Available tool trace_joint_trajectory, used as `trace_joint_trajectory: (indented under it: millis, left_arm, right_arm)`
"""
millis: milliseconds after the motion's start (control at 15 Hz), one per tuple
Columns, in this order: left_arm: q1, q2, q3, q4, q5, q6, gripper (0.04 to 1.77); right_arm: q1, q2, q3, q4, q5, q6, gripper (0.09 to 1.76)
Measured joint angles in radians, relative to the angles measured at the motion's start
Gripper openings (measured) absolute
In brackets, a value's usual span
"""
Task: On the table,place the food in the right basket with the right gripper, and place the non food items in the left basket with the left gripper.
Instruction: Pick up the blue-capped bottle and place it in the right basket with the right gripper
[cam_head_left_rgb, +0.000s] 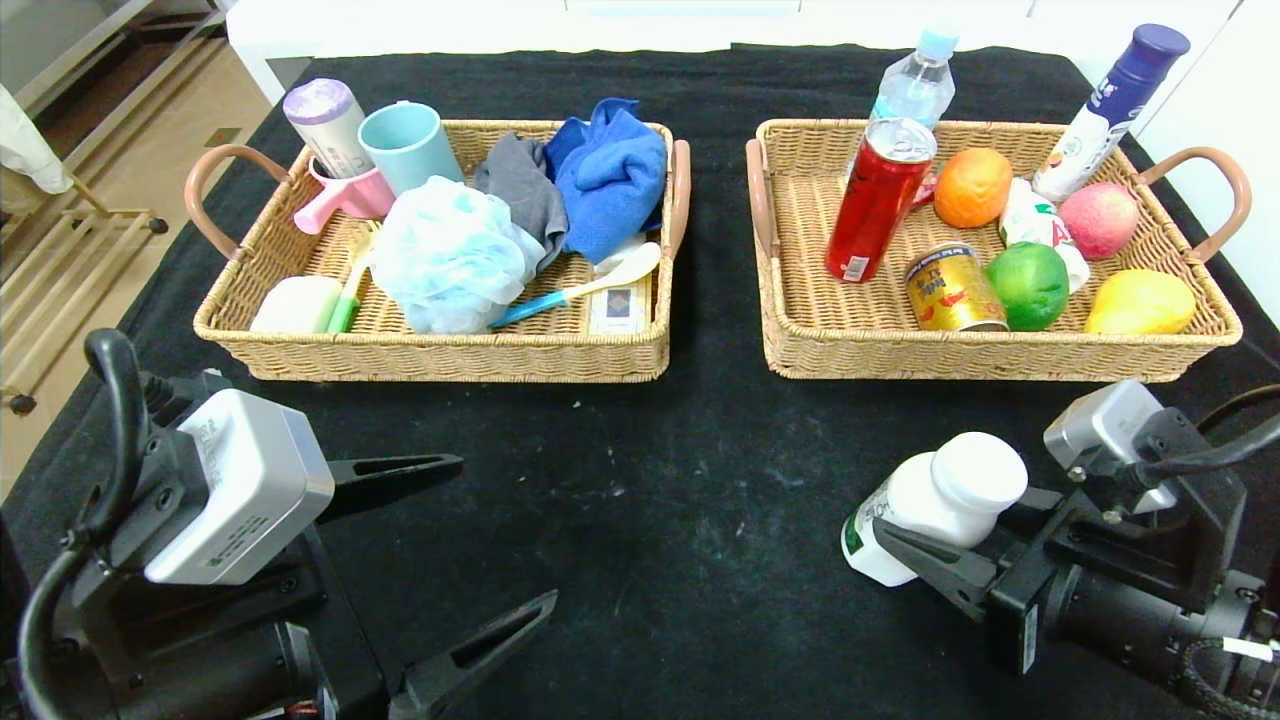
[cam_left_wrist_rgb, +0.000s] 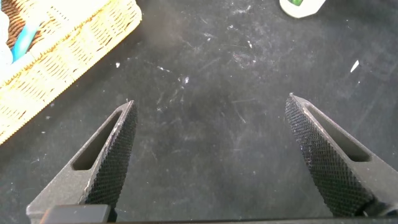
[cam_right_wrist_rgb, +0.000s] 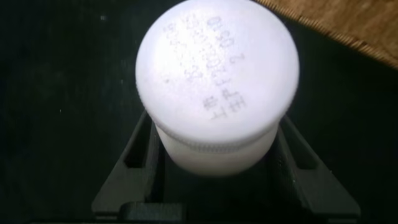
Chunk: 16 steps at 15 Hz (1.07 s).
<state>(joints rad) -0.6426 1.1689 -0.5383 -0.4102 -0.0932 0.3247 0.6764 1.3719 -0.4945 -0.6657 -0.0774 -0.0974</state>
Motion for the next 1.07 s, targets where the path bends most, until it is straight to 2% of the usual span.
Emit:
trace_joint_trajectory:
  millis: [333,667,800,1067]
  left_arm:
    - [-0.001,0.003,-0.002,-0.001,0.002,-0.001,1.72]
    - [-0.001,0.002,-0.005,-0.001,0.002,-0.001,1.72]
    - [-0.002,0.0,-0.005,-0.001,0.002,-0.001,1.72]
    - [-0.001,-0.016,-0.006,-0.001,0.003,-0.001,1.72]
  right_arm:
    - [-0.013,-0.061,-0.043,0.004,-0.002,0.0,0.96]
    - [-0.188,-0.08,-0.154,0.026,0.012,0.001,0.96]
    - [-0.253,-0.087,-0.206,0.082,0.014,0.002,0.96]
    - [-0.353,-0.071,-0.335,0.12,0.016,0.005,0.96]
